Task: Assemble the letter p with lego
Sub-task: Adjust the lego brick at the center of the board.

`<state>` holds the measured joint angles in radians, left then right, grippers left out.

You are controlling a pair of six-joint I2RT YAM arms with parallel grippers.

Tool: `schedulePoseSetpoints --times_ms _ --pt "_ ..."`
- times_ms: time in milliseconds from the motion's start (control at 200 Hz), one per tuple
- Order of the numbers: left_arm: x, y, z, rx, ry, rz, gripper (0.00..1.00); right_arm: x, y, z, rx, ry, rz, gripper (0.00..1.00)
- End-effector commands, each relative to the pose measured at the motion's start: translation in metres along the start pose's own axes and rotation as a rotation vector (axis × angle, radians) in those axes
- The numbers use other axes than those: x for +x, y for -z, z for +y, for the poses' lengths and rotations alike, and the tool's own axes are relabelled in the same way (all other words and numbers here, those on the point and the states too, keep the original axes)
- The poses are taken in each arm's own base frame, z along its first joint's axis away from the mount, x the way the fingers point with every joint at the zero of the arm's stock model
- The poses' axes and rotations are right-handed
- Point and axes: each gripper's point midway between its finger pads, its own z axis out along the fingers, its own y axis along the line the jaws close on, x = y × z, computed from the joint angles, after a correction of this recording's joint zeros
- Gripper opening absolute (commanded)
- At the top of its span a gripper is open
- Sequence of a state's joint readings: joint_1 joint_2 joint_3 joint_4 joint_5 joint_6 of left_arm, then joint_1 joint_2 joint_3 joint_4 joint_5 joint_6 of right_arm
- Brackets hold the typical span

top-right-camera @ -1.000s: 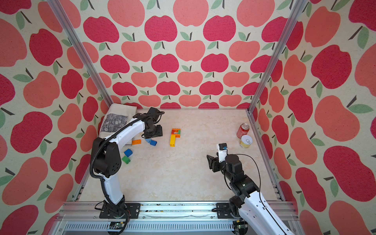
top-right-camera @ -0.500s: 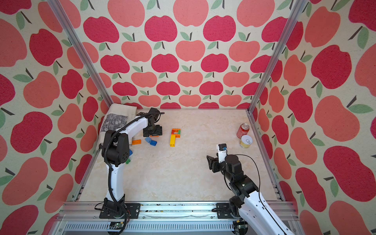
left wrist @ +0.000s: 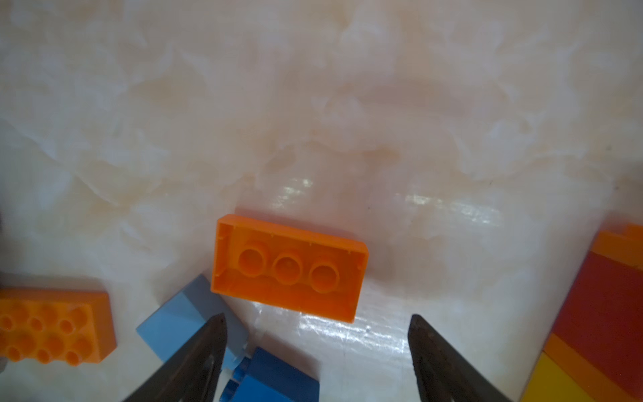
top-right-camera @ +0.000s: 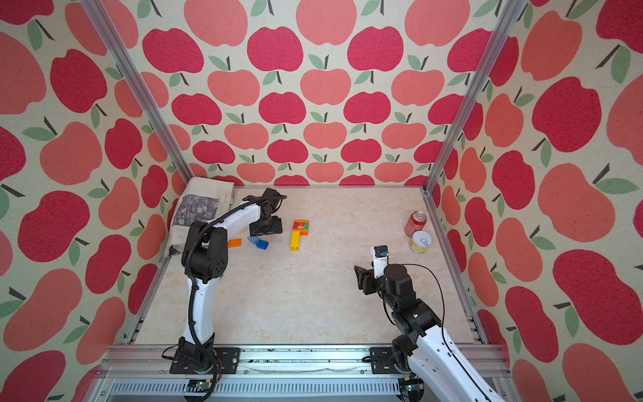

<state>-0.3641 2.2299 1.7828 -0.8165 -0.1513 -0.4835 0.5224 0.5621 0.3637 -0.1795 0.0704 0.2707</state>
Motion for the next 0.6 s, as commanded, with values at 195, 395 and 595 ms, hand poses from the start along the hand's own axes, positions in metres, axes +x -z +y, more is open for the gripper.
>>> schedulePoseSetpoints --times_ms 195,395,595 --pt "-0.009 -0.007 -0.001 0.023 0.081 -0.033 0.81 0.001 0.002 -0.005 0.024 0.002 -0.020 0.68" --pt "-0.015 -0.021 0.001 0.008 0.089 -0.019 0.78 0.001 0.002 -0.004 0.018 0.001 -0.018 0.68" --pt "-0.024 -0.025 0.003 -0.024 0.081 -0.022 0.72 0.000 0.002 -0.004 0.017 0.002 -0.020 0.68"
